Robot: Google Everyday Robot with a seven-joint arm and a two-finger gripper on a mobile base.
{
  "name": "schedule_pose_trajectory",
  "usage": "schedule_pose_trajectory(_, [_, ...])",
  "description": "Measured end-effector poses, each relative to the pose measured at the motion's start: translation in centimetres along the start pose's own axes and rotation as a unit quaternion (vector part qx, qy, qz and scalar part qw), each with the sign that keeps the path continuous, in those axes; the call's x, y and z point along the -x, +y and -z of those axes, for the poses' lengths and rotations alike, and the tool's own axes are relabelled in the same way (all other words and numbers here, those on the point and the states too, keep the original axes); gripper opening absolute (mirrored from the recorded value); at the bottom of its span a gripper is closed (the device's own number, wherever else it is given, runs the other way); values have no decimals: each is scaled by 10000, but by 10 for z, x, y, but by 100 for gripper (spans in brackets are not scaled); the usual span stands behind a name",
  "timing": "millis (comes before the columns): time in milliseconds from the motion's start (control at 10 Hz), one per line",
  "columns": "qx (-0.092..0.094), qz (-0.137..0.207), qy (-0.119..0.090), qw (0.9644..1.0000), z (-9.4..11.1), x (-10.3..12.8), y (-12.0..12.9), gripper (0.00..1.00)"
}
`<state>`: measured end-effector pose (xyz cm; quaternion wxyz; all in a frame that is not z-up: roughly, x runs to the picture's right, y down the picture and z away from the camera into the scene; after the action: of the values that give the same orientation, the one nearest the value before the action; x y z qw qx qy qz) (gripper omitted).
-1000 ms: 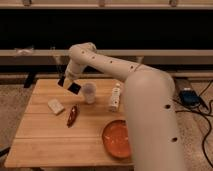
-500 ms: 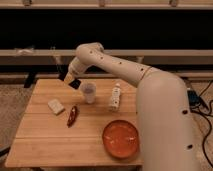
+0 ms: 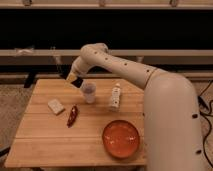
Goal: Place the eraser in the ceramic cup
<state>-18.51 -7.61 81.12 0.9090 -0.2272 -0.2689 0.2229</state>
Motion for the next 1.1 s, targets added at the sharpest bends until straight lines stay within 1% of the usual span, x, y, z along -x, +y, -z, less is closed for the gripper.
schedule_pose_trajectory(300, [-137, -159, 52, 9998, 12, -15, 0, 0])
schedule_pose_trajectory(500, [-191, -280, 68, 9994, 16, -24, -1, 1])
schedule_pose_trajectory(600, [-208, -355, 64, 9991, 16, -30, -1, 8])
schedule_pose_trajectory(800, [-196, -488, 30, 9986, 11, -41, 0, 28])
schedule_pose_trajectory(900, [-187, -534, 30, 9984, 8, -46, 1, 36])
schedule_pose_trajectory(1000, [-181, -583, 33, 9981, 6, -50, 2, 46])
schedule_pose_trajectory(1100, [-182, -641, 46, 9978, 6, -55, 3, 58])
